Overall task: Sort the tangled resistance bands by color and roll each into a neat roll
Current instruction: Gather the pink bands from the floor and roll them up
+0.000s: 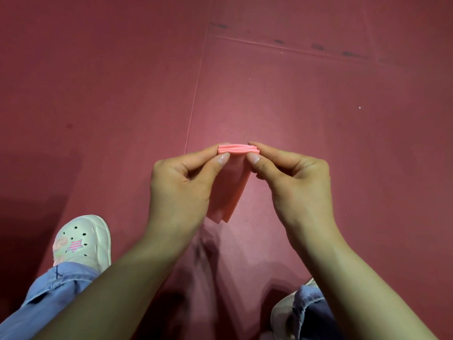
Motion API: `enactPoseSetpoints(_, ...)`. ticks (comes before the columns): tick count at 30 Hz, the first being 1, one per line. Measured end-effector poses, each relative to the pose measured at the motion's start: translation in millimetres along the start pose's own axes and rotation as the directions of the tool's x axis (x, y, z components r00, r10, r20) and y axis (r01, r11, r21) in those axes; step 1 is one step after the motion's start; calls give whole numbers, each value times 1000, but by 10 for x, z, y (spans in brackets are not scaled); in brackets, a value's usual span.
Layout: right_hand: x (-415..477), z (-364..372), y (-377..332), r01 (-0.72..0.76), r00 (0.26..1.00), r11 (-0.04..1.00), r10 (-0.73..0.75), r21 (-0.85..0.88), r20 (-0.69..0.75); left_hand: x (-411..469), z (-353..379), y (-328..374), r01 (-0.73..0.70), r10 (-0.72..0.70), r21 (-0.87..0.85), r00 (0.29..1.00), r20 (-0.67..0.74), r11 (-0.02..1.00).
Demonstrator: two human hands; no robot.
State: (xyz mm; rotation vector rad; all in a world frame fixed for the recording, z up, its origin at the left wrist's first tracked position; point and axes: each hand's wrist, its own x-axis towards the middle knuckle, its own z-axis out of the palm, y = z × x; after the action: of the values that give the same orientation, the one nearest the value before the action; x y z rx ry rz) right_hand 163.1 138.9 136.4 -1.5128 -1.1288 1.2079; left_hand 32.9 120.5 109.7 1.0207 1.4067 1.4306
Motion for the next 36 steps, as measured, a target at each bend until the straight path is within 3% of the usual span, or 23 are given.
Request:
enactPoseSetpoints(5, 4, 5, 4, -27, 1000, 999, 27, -32, 10, -5, -3, 12, -11, 13, 72, 1000, -18, 997)
enactPoseSetpoints(10, 8, 3, 9, -85, 996, 996, 85, -10, 12, 10, 0, -16, 75, -73, 146, 997, -17, 986)
enactPoseSetpoints(17, 26, -46, -12, -261, 964, 954, 266, 147, -10, -24, -24, 30, -138, 104, 354, 988, 113, 925)
enactPoseSetpoints(21, 26, -57, -17, -278, 960, 940, 276, 199, 36, -15, -51, 30, -139, 86, 439, 987, 138, 888)
enactPoseSetpoints(28, -5, -25, -20, -103, 985, 990, 87, 99, 152, 31, -78, 7, -144, 74, 517, 985, 154, 844)
enactPoseSetpoints(32, 1, -8, 15, 70, 987, 973, -35, -219, 160, 69, -117, 31, -109, 55, 450, 990, 132, 887)
enactPoseSetpoints(36, 1, -30, -1, 141, 978, 965, -101, -220, 184, 94, -152, 69, -82, 23, 396, 988, 152, 914)
